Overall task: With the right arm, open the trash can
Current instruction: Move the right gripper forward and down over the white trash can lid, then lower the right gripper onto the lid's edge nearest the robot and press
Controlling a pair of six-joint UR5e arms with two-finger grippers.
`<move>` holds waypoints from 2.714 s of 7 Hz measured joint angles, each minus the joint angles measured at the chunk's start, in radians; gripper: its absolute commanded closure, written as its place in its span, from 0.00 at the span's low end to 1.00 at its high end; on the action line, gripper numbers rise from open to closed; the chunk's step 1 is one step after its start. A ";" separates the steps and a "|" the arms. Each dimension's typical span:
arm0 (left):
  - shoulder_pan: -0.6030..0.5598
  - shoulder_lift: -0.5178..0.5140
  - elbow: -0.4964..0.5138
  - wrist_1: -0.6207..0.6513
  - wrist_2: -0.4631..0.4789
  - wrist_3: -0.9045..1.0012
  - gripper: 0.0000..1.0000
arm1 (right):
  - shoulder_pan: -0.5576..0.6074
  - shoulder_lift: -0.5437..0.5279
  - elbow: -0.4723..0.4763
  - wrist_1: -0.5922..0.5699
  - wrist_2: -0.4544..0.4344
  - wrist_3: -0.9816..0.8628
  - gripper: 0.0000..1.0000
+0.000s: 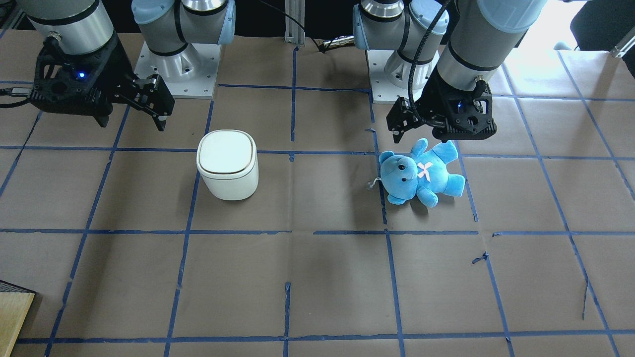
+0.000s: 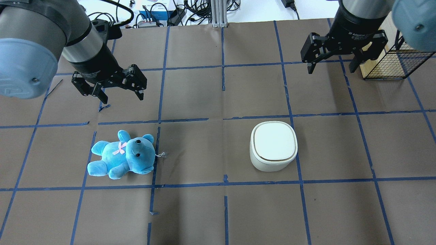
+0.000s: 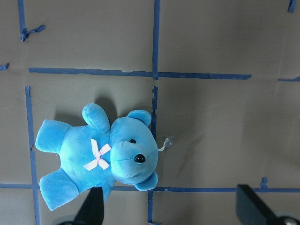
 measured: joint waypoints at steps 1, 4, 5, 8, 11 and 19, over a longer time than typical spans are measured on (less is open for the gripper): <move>0.000 0.000 0.000 0.000 0.000 0.000 0.00 | 0.000 0.000 0.000 -0.001 0.002 -0.003 0.00; 0.000 0.000 0.000 0.000 0.000 0.000 0.00 | 0.008 0.005 0.007 -0.010 0.071 -0.015 0.20; 0.000 0.000 0.000 0.000 0.000 0.000 0.00 | 0.027 0.010 0.032 -0.011 0.089 -0.024 0.47; 0.000 0.000 0.000 0.000 0.000 0.000 0.00 | 0.118 0.011 0.160 -0.067 0.084 0.006 0.90; 0.000 0.000 0.000 0.000 0.000 0.000 0.00 | 0.189 0.014 0.307 -0.209 0.081 0.100 0.93; 0.000 0.000 0.000 0.000 0.000 0.000 0.00 | 0.212 0.045 0.437 -0.396 0.026 0.116 0.91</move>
